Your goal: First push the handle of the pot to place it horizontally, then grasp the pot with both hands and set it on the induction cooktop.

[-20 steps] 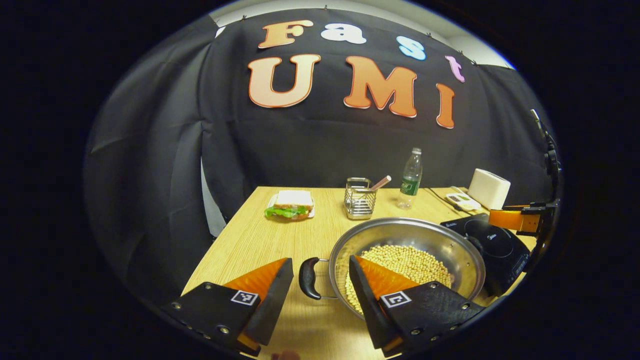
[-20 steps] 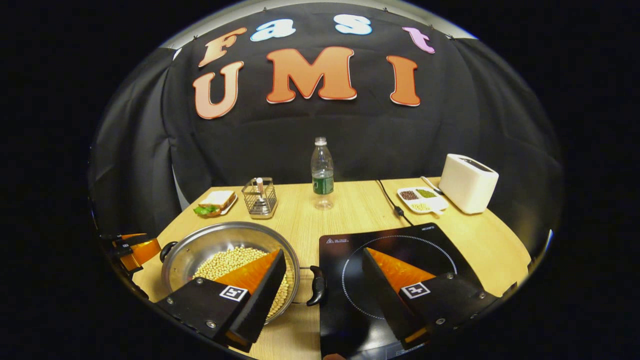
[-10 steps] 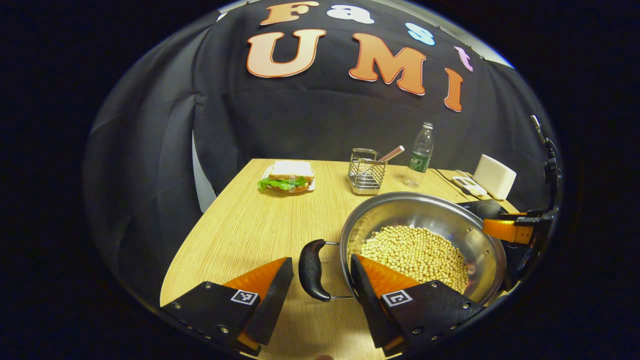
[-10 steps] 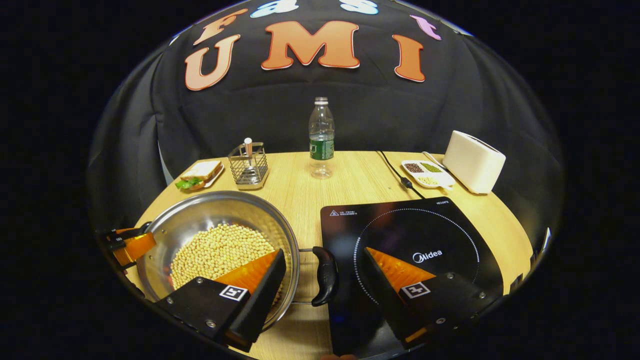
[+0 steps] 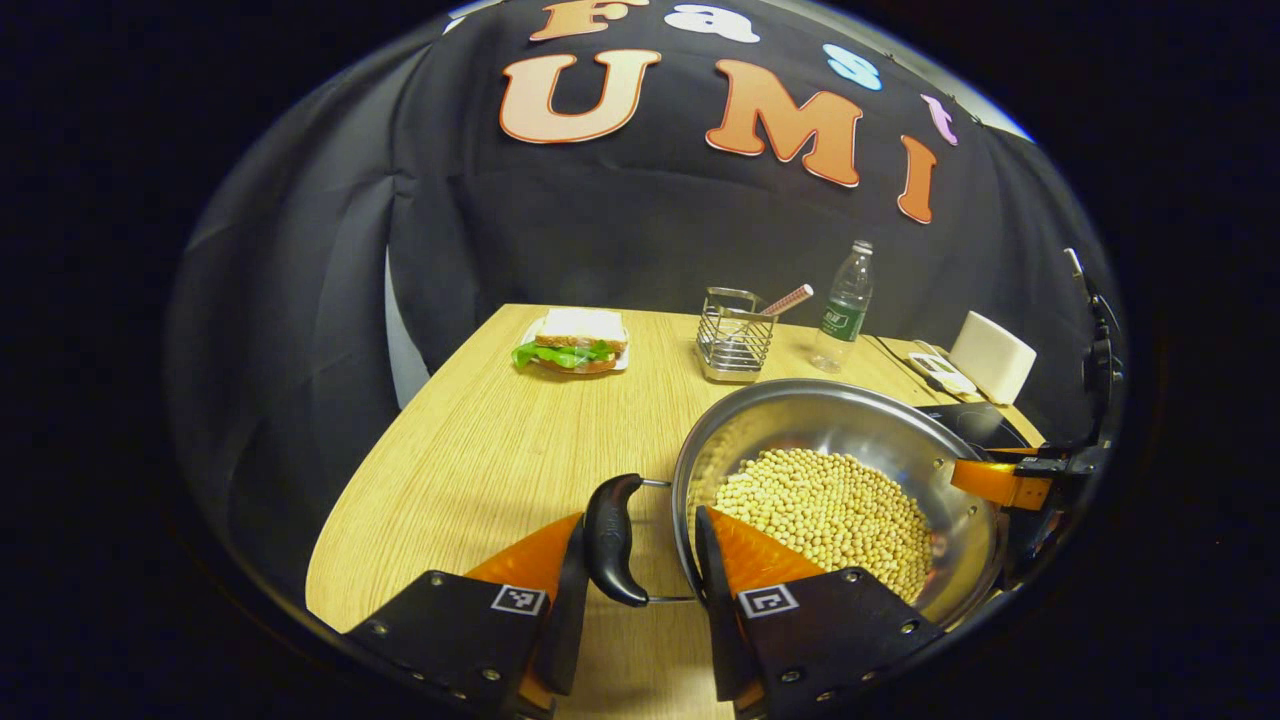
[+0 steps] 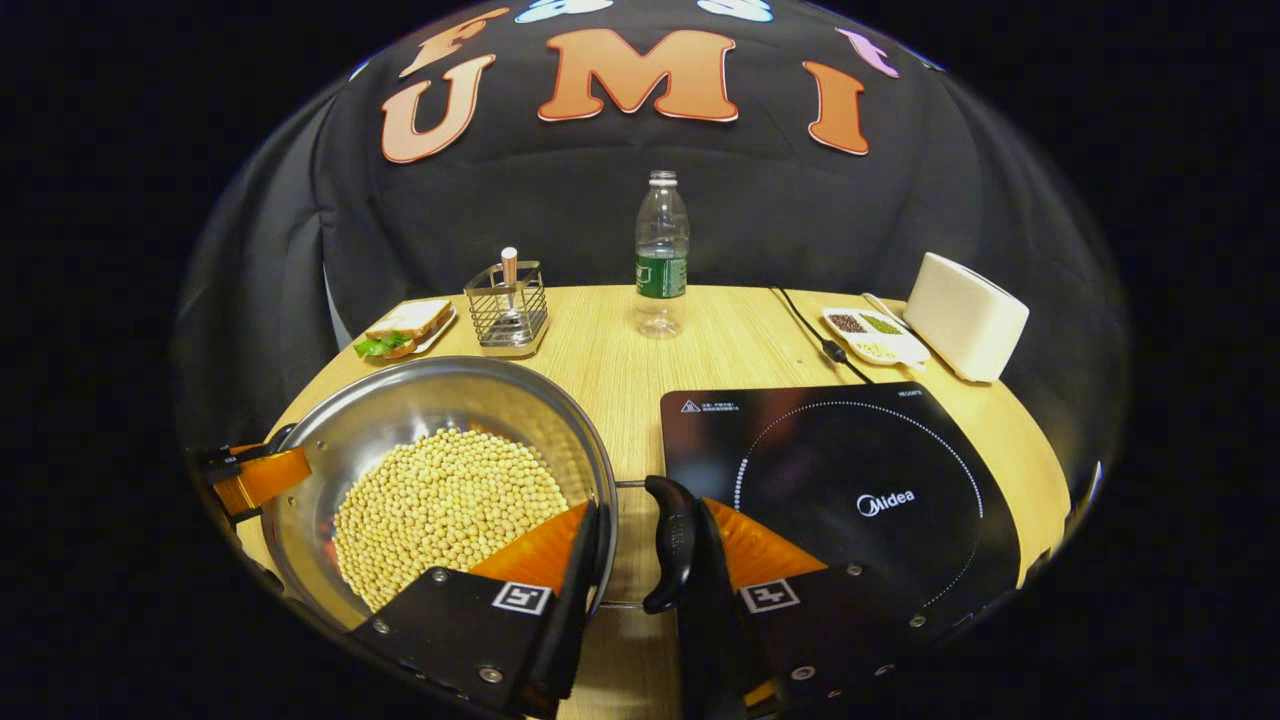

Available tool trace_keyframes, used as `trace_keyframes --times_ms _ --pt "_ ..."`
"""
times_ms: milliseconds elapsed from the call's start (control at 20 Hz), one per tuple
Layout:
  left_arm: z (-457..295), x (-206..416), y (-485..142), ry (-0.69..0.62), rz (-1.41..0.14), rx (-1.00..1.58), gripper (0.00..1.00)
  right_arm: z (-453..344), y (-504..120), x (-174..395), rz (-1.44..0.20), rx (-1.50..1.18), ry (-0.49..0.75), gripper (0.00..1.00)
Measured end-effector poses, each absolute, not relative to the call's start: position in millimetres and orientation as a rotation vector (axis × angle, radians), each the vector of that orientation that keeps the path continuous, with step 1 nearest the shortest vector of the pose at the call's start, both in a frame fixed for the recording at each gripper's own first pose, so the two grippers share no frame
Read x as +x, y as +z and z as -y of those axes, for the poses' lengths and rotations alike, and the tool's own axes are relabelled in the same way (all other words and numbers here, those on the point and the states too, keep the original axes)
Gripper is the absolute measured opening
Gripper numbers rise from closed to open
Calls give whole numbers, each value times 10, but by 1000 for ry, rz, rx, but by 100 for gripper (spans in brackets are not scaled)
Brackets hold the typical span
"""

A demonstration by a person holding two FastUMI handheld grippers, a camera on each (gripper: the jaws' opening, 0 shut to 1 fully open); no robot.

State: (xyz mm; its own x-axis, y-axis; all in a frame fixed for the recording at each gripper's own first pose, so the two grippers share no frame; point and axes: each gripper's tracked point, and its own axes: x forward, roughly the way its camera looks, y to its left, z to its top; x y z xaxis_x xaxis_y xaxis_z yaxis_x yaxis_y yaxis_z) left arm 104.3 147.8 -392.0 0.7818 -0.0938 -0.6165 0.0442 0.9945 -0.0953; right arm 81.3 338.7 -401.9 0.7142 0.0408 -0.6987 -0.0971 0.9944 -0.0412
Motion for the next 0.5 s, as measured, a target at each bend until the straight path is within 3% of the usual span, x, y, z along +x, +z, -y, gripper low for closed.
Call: trace_keyframes --times_ms 50,400,450,500 --pt "-1462 1034 -3919 -62 -678 -82 53 -3373 -3989 813 -773 -70 85 51" --pt "-1372 811 -3457 -32 -608 -75 53 -3244 -3581 752 -737 -15 132 51" --pt "-1344 795 -3378 -34 -596 -70 54 -3199 -3519 749 -730 -6 133 46" --pt "-1297 793 -3296 -32 -584 -71 52 -3160 -3446 746 -720 -1 134 51"
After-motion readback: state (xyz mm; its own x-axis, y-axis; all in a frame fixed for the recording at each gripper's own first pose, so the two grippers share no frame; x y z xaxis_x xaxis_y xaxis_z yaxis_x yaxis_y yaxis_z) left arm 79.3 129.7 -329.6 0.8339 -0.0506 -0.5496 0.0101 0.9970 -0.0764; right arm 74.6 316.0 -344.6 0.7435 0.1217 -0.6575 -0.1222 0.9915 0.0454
